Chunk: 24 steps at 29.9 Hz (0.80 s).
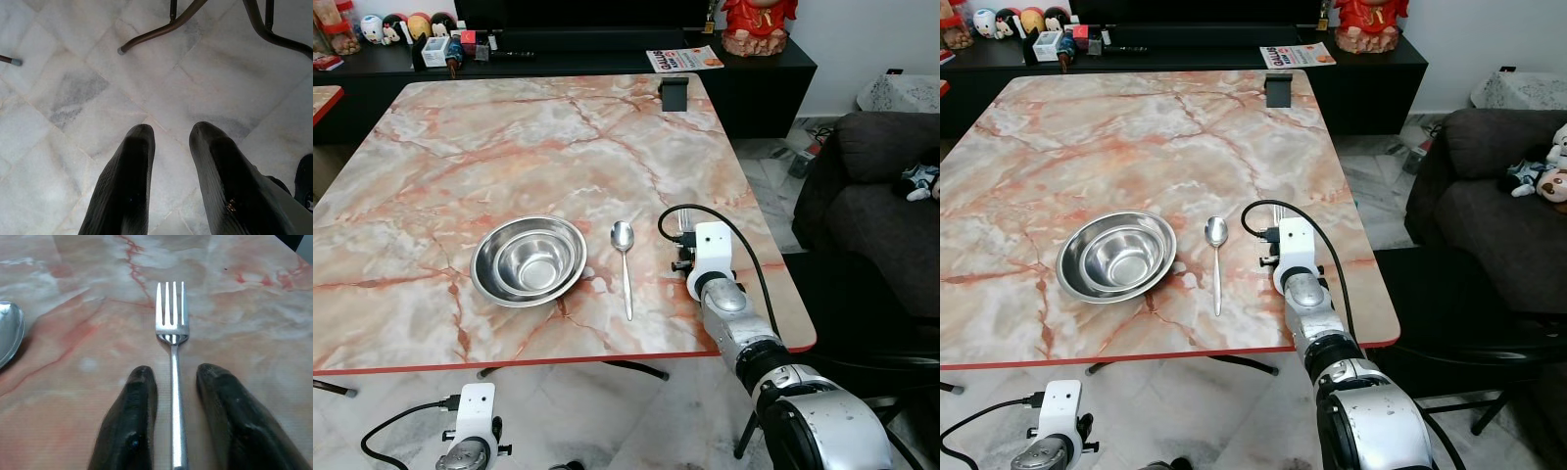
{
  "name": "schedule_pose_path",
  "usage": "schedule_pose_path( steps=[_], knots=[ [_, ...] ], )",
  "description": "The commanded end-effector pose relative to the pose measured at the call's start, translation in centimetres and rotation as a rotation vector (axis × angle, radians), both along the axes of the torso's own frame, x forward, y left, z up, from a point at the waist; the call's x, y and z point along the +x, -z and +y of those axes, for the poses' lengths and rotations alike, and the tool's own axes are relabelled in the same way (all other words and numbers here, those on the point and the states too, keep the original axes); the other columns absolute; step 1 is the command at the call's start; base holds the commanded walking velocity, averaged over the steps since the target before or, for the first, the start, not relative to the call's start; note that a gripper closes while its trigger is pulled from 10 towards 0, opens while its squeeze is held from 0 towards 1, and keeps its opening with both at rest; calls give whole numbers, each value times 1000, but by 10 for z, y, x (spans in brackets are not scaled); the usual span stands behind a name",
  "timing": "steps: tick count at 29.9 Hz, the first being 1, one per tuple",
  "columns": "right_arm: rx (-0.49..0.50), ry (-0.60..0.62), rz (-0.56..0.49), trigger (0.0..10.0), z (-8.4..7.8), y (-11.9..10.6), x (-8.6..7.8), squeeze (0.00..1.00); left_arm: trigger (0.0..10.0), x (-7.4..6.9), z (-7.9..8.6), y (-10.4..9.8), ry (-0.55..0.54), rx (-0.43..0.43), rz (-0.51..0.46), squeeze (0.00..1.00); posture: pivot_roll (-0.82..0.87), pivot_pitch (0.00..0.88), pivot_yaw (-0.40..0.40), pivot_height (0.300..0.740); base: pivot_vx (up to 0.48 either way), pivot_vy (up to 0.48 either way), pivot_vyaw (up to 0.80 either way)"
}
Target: Setting the table
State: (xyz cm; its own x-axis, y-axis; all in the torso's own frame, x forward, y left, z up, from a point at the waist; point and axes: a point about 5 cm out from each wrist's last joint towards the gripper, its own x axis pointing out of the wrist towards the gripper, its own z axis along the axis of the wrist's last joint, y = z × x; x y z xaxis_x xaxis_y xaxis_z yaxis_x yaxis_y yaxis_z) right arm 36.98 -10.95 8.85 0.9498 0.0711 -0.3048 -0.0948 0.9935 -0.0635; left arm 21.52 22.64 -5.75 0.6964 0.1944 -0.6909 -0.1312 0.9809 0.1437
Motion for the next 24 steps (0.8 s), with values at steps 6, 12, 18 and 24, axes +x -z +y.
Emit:
schedule_pose_path(
  steps=[6,12,18,24],
  knots=[
    [102,-63,-26,10000,15,6,-7,0,10000,-1,-1,1,0,-11,11,0,34,106,7,740,0,0,0],
    [147,-86,-158,10000,19,-13,-1,0,10000,-1,-2,2,3,-15,14,0,27,103,10,740,0,0,0],
    [169,-75,-180,10000,18,-18,0,0,10000,0,-4,1,4,-25,3,0,22,101,12,740,0,0,0],
    [153,-74,-208,10000,14,-22,2,0,10000,4,-7,-1,9,-34,-18,0,27,96,11,740,0,0,0]
  ],
)
